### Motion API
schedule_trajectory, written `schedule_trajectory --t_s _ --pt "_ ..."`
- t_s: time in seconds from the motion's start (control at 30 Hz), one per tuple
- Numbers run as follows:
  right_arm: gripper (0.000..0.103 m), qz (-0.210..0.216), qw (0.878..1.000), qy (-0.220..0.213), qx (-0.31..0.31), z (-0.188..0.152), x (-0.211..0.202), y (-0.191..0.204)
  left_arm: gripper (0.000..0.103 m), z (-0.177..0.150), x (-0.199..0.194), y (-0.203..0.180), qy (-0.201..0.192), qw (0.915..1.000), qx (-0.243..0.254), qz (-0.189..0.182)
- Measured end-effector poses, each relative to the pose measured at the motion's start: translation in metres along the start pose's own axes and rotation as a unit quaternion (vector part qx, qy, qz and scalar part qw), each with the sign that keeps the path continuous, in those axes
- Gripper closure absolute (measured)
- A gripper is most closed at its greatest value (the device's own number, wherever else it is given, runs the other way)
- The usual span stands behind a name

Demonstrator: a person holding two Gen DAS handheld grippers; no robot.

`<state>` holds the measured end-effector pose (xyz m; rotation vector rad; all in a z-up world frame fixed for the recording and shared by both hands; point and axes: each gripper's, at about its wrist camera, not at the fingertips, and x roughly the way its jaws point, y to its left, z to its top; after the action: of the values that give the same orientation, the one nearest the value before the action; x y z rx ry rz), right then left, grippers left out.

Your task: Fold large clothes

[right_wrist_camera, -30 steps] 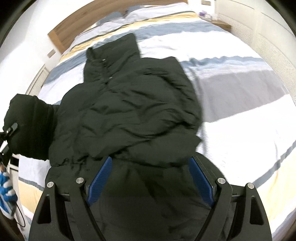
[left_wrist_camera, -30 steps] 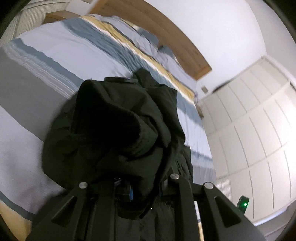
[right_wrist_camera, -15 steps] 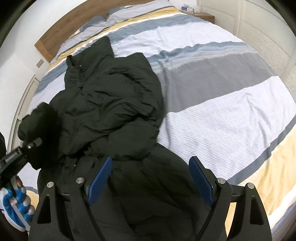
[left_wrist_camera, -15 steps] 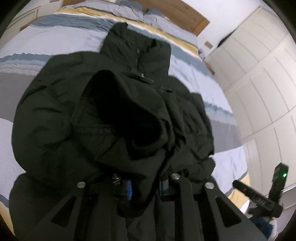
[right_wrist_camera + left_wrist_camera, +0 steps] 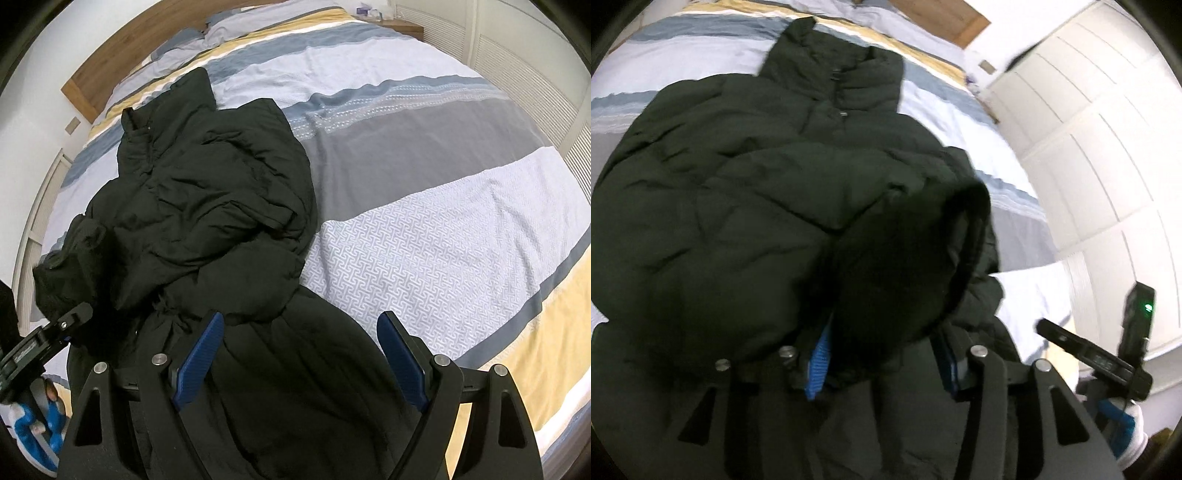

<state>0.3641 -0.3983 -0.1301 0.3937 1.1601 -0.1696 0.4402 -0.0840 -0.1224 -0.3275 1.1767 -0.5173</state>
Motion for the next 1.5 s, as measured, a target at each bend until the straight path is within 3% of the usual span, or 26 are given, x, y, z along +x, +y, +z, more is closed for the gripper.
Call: schedule_trajectory --t_s 0.33,0.57,0.73,0.9,1.17,1.3,1.5 --pt "0.019 0.006 0.999 -0.01 -0.034 0.006 0.0 0.039 0.052 -0.006 -0.043 -0.008 0.003 0.9971 0.035 -0.067" --pt "0.019 0.018 0.997 -0.029 -0.07 0.014 -0.005 0.079 0.052 0.008 -0.092 0.042 -0.048 0.9982 0.031 -0.021" --pt "0.019 0.038 0.989 -0.048 -0.137 0.015 -0.013 0.132 0.052 0.026 -0.109 0.087 -0.083 0.9938 0.018 0.071" --pt "0.019 0.059 0.976 -0.069 -0.2 0.008 -0.016 0.188 0.052 0.044 -0.102 0.12 -0.098 0.9878 0.002 0.121" --pt "0.02 0.075 0.964 -0.051 -0.25 -0.002 0.026 0.229 0.052 0.05 -0.059 0.142 -0.092 0.9841 0.01 0.152" --pt "0.02 0.055 0.964 -0.019 -0.259 -0.01 0.065 0.222 0.051 0.043 -0.033 0.153 -0.087 0.9841 0.012 0.154" --pt "0.02 0.044 0.963 -0.001 -0.266 -0.02 0.102 0.207 0.041 0.03 -0.005 0.159 -0.083 0.984 0.024 0.156"
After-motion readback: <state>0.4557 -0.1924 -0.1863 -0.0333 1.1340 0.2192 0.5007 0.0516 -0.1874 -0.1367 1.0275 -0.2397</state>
